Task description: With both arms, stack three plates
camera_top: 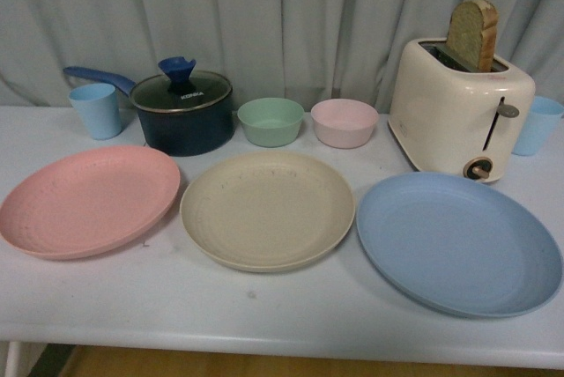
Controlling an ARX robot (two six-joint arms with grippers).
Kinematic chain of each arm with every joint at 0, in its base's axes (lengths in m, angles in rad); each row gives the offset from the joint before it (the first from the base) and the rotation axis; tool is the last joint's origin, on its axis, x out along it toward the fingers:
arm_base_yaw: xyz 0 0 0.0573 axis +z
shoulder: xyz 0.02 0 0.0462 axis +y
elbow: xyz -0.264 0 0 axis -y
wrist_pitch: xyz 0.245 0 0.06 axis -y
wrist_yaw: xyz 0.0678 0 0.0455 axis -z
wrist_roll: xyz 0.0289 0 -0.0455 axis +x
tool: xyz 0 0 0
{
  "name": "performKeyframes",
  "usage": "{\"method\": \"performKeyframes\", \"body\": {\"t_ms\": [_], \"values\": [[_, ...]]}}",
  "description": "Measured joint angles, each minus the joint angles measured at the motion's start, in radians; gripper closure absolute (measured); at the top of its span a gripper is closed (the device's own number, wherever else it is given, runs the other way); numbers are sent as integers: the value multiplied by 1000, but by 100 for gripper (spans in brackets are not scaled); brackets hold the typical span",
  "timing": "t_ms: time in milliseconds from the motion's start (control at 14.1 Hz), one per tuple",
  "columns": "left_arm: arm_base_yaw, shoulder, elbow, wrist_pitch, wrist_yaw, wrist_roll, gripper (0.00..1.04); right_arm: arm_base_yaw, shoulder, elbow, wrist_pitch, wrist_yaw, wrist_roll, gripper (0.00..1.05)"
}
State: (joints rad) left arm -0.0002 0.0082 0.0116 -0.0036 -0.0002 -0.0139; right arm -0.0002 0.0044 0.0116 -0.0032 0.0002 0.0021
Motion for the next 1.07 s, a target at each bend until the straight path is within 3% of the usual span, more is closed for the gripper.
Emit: {"method": "performKeyframes", "body": {"t_ms": [1066], "values": [[0,0,0,0,0,0,7,0,0,0,0,0,0,6]]}}
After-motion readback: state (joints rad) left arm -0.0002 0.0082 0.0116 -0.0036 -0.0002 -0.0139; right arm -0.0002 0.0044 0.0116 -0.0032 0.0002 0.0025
